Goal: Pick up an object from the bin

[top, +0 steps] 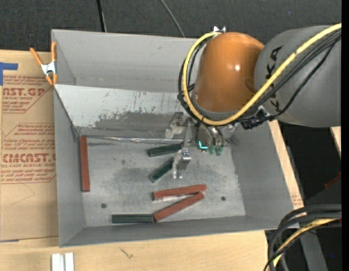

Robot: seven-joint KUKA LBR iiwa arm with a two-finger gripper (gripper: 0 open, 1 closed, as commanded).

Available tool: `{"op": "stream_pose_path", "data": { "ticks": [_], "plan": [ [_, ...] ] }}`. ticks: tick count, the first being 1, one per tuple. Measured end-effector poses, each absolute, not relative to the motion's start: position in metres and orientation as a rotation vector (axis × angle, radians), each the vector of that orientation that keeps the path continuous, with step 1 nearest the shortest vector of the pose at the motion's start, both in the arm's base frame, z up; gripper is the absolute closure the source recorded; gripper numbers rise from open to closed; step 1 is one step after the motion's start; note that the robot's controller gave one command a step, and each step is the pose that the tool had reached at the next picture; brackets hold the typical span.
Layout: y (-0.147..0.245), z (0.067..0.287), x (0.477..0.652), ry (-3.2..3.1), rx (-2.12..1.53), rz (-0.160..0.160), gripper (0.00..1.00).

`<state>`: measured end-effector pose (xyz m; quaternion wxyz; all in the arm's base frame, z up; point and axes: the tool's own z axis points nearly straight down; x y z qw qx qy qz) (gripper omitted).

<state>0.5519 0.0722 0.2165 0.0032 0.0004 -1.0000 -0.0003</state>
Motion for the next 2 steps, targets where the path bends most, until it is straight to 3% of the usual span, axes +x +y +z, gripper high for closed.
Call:
{"op": "stream_pose_path", "data": {
  "ticks": [1, 2],
  "plan": [
    [0.072, 0.221, 0.553, -3.143, 0.000, -0.002, 0.00],
    [0.071, 0.171, 0.553, -3.150, 0.009, -0.003, 0.00]
  ]
}}
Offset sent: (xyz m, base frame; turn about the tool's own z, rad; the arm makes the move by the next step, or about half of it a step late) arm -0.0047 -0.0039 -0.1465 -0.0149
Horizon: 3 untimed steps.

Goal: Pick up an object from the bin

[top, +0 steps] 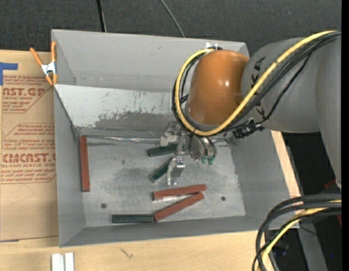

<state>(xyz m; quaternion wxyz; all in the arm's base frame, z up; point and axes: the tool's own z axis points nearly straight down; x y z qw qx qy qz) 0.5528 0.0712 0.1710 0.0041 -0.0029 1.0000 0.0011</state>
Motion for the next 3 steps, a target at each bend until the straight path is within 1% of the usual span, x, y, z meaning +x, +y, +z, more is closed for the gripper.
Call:
{"op": "stream_pose_path", "data": {
  "ticks": [1, 2, 3],
  "plan": [
    [0.071, 0.102, 0.564, 3.135, 0.058, 0.003, 0.00],
    [0.063, 0.086, 0.593, 3.083, -0.334, 0.009, 1.00],
    [0.063, 0.086, 0.593, 3.083, -0.334, 0.009, 1.00]
  ]
}}
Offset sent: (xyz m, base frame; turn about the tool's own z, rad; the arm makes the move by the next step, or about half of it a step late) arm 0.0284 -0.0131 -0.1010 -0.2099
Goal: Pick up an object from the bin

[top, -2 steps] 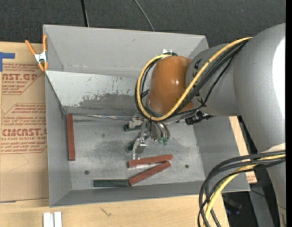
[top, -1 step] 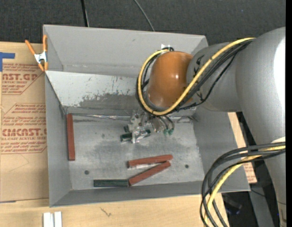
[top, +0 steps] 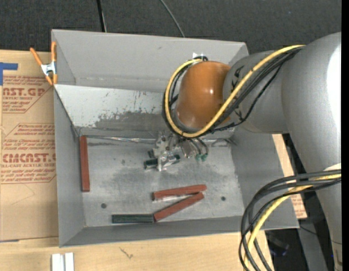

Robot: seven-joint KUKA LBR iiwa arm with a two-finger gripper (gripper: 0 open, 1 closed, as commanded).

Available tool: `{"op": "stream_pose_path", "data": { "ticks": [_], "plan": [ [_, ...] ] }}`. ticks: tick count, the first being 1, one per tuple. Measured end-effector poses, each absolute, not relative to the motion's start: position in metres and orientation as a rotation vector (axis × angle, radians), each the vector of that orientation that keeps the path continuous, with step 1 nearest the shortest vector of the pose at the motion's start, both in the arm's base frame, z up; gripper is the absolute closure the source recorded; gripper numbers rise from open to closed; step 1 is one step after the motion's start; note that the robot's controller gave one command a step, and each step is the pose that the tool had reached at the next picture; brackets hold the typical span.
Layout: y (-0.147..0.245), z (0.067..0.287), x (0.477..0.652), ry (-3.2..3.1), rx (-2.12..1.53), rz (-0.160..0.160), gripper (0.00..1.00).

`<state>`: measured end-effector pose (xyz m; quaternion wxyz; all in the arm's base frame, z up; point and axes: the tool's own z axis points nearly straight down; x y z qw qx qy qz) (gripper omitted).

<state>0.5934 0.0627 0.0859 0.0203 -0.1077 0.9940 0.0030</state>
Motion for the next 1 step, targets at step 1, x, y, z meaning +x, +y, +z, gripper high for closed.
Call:
{"op": "stream_pose_path", "data": {
  "ticks": [1],
  "plan": [
    [0.0695, 0.2132, 0.5776, 3.122, -0.323, 0.001, 1.00]
  ]
}}
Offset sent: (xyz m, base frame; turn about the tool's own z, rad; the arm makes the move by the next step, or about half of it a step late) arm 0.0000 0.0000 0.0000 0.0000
